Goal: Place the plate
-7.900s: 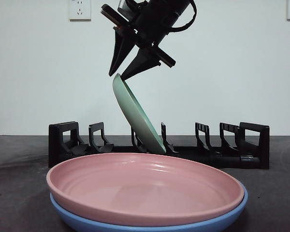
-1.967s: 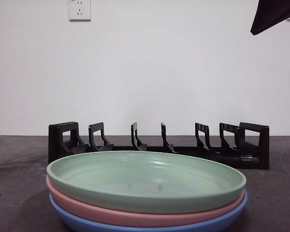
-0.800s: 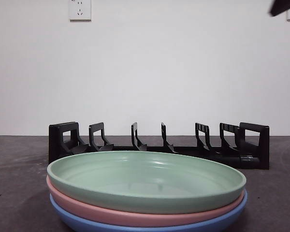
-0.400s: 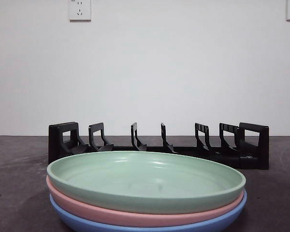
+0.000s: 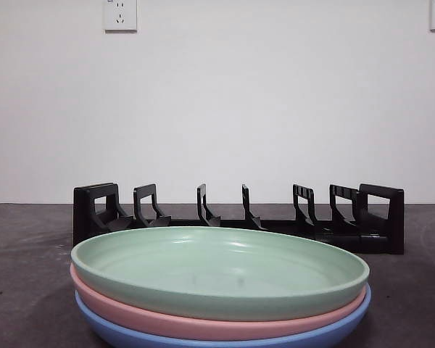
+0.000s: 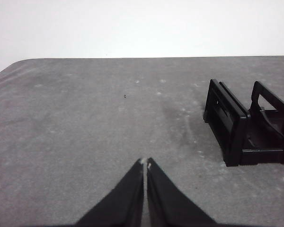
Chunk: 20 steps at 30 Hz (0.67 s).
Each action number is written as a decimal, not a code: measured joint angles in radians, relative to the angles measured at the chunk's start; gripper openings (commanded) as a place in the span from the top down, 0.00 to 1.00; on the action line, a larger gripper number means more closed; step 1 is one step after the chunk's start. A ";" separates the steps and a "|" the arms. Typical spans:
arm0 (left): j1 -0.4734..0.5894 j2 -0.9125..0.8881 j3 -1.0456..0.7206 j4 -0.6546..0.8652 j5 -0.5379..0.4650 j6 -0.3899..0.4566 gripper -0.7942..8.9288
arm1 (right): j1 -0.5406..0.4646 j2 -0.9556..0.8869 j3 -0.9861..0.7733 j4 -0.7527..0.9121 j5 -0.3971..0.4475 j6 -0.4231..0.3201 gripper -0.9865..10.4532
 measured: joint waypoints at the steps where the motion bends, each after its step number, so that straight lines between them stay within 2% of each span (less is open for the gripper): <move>1: 0.000 0.000 0.000 0.000 0.000 0.000 0.91 | 0.000 0.000 0.000 0.001 0.000 0.000 0.90; 20: 0.000 0.000 0.000 0.000 0.000 0.000 0.91 | 0.000 0.001 0.000 0.041 0.000 0.001 0.90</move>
